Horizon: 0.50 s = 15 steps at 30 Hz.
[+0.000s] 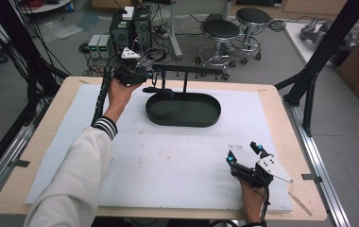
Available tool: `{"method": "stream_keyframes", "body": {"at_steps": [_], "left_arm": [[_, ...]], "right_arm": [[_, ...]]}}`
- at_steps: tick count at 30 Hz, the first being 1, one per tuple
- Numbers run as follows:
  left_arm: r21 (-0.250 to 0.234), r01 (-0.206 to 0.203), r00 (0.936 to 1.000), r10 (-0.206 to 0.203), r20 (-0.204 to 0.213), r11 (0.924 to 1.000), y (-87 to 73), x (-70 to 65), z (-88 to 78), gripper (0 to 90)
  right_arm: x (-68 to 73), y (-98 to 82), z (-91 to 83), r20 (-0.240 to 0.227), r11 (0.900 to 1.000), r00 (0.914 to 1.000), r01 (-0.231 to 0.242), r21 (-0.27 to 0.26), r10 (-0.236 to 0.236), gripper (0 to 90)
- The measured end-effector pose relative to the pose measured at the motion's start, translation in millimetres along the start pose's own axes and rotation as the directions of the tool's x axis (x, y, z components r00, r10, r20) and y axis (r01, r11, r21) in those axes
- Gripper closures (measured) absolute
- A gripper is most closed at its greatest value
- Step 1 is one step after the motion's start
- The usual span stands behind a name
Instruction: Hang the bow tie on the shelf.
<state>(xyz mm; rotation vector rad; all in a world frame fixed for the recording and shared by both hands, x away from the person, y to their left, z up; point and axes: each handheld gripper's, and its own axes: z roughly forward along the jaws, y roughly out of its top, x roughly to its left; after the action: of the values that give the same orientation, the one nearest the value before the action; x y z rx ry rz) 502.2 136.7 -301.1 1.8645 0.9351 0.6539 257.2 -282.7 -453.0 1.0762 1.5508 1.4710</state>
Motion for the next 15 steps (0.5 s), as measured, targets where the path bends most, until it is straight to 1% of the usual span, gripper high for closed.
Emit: {"method": "stream_keyframes", "body": {"at_steps": [1, 2, 3, 4, 5, 6, 7, 9, 10, 11, 12, 14, 15], "left_arm": [[-0.002, -0.005, 1.0, 0.005, -0.007, 1.0, -0.3, -0.1, -1.1, 58.1], [-0.005, -0.011, 0.9998, 0.011, -0.014, 0.9999, -1.1, -0.2, -2.7, 52.6], [-0.013, -0.022, 0.9996, 0.022, -0.019, 0.9997, -2.6, -0.3, -4.7, 49.6], [-0.023, -0.052, 0.9984, 0.051, -0.026, 0.9984, -7.3, -0.2, -10.5, 46.5], [-0.023, -0.052, 0.9984, 0.051, -0.026, 0.9984, -7.3, -0.2, -10.5, 43.4], [-0.023, -0.071, 0.997, 0.07, -0.031, 0.9972, -10.3, 0.0, -14.5, 40.1], [-0.018, -0.082, 0.9961, 0.081, -0.036, 0.9965, -13.6, 0.2, -19.2, 38.0], [-0.021, -0.076, 0.997, 0.076, -0.012, 0.9969, -21.7, 2.8, -31.7, 36.4], [-0.022, -0.063, 0.998, 0.063, 0.008, 0.9978, -25.9, 4.3, -38.3, 29.4], [-0.035, -0.064, 0.9974, 0.065, 0.031, 0.9973, -35.5, 6.9, -53.5, 28.5], [-0.035, -0.064, 0.9974, 0.065, 0.031, 0.9973, -35.5, 6.9, -53.5, 28.1], [-0.071, -0.055, 0.9967, 0.059, 0.056, 0.996, -47.7, 9.6, -68.9, 26.1], [-0.074, -0.051, 0.9966, 0.056, 0.06, 0.996, -54.5, 10.8, -75.9, 26.1]], "right_arm": [[0.0, 0.0, 0.0, 0.0, 1.0, 1.0, 0.0, 0.0, 0.0, 9.7], [0.0, 0.0, 0.0, 0.0, 1.0, 1.0, -0.003, -0.001, 0.003, 9.8], [0.0, 0.0, 0.0, 0.0, 1.0, 1.0, -0.003, -0.001, 0.003, 9.7], [-0.1, 0.0, 0.1, 0.0, 1.0, 1.0, -0.001, -0.002, 0.001, 9.7], [0.0, 0.0, -0.1, -0.001, 1.0, 1.0, -0.003, -0.001, 0.003, 9.7], [-0.1, 0.0, -0.1, -0.003, 1.0, 1.0, -0.003, -0.001, 0.003, 9.7], [-0.1, -0.1, -0.1, -0.004, 1.0, 1.0, -0.005, -0.002, 0.005, 9.7], [-0.2, -0.1, -0.2, -0.006, 1.0, 1.0, -0.006, -0.002, 0.006, 9.7], [-0.2, -0.2, -0.5, -0.008, 1.0, 0.9999, -0.008, -0.003, 0.008, 9.7], [-0.4, -0.2, -0.5, -0.008, 1.0, 1.0, -0.001, -0.007, 0.001, 9.7], [-0.4, -0.2, -0.5, -0.008, 1.0, 1.0, -0.001, -0.007, 0.001, 9.7], [-0.1, -0.2, -0.4, -0.012, 1.0, 0.9999, 0.006, -0.006, -0.006, 9.7], [-0.1, -0.2, -0.4, -0.012, 1.0, 0.9999, 0.006, -0.006, -0.006, 9.7]]}}
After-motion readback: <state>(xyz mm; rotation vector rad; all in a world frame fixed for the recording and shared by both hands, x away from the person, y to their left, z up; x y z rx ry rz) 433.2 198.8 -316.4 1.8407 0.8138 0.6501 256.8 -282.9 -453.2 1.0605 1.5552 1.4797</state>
